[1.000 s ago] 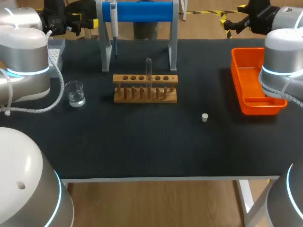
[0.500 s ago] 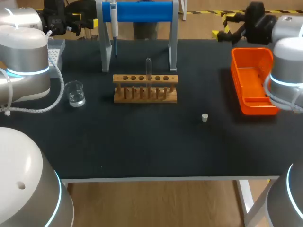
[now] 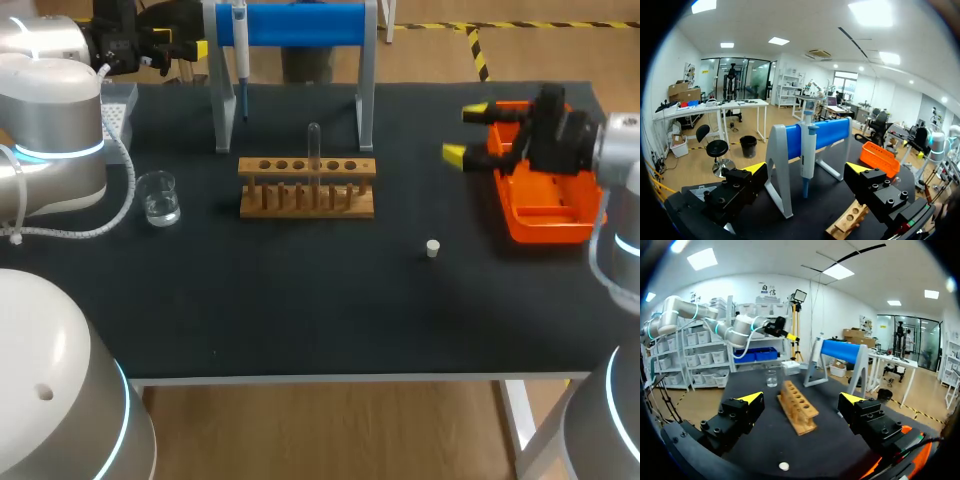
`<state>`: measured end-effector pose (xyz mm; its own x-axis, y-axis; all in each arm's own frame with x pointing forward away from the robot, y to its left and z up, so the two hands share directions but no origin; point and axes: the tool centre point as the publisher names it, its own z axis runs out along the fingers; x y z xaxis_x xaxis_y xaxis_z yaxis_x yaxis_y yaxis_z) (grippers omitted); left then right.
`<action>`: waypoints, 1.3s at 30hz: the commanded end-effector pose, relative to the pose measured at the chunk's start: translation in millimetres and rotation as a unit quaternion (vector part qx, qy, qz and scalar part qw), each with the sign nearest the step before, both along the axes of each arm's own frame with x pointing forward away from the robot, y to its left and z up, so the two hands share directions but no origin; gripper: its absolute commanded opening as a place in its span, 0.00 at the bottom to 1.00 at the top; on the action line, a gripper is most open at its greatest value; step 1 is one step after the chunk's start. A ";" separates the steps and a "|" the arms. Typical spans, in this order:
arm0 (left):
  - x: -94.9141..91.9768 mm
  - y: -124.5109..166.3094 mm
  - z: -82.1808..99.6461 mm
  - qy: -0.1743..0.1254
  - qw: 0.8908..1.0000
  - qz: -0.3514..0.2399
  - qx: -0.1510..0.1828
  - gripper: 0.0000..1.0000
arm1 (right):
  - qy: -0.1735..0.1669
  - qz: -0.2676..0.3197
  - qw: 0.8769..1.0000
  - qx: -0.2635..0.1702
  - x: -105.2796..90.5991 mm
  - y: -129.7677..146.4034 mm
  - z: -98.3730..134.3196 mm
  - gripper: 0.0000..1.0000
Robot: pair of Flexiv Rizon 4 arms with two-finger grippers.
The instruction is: Invert the test tube, pick up the pipette, mount the tip to pipette, aspirate from beaker and dispense into the tube, eject the tip, return the pipette, and cap with the stopper.
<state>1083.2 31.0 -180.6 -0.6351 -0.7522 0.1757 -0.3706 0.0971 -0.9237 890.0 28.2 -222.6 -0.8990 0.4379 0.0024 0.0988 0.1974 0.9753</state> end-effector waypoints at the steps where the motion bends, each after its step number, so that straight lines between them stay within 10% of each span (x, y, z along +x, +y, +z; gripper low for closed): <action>1: -0.3 -0.5 -0.8 -0.001 1.000 0.002 0.000 1.00 | -0.006 0.003 1.000 0.014 -30.2 1.6 -14.4 1.00; 33: -0.3 -0.5 -0.8 -0.001 1.000 0.002 0.000 1.00 | -0.036 0.030 0.999 -0.006 -62.0 43.5 -47.5 1.00; 39: -62.6 -24.5 -17.4 -0.053 0.999 -0.009 0.001 1.00 | -0.036 0.030 0.999 -0.006 -62.0 43.5 -47.5 1.00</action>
